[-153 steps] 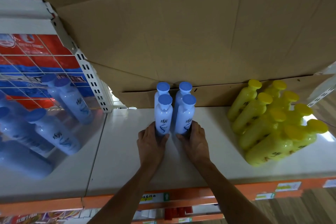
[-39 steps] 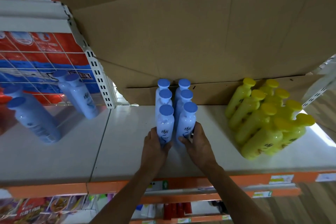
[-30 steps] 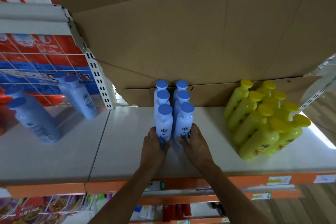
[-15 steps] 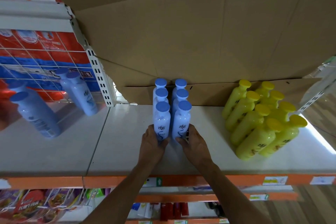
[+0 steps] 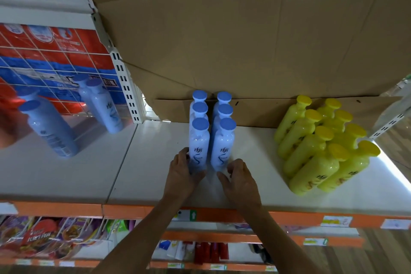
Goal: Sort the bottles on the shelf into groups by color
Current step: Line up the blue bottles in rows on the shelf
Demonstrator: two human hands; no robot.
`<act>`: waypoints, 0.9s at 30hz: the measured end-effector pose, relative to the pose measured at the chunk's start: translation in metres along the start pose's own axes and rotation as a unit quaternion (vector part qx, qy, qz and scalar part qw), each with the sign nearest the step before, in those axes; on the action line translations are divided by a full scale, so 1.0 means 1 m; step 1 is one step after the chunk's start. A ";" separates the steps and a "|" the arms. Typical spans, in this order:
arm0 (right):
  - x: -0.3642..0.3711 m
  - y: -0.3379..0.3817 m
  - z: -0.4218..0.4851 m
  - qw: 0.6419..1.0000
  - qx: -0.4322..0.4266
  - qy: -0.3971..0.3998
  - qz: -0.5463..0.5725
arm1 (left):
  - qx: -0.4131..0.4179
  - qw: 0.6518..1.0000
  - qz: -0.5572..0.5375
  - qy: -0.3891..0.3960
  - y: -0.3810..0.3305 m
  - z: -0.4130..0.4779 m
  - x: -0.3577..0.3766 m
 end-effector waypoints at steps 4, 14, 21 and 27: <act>0.015 0.012 -0.013 0.998 -0.064 0.025 -0.016 | -0.010 0.999 0.048 0.015 0.004 -0.012 -0.013; 0.077 0.107 -0.023 0.973 -0.201 0.110 -0.023 | 0.029 0.974 0.166 -0.150 0.036 -0.033 -0.119; 0.128 0.177 -0.017 0.971 -0.204 0.123 0.001 | -0.022 0.949 0.188 -0.250 0.095 -0.044 -0.217; 0.163 0.223 -0.005 0.982 -0.157 0.107 -0.003 | -0.030 0.946 0.124 -0.297 0.140 -0.023 -0.278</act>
Point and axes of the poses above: each hand's wrist, its own z-axis towards the middle knuckle, its own x-axis out of the palm, y = z × x, the point moved 4 cm from there along z, towards the middle knuckle, and after that the axes turned 14 degrees about x, right-handed, at the moved point
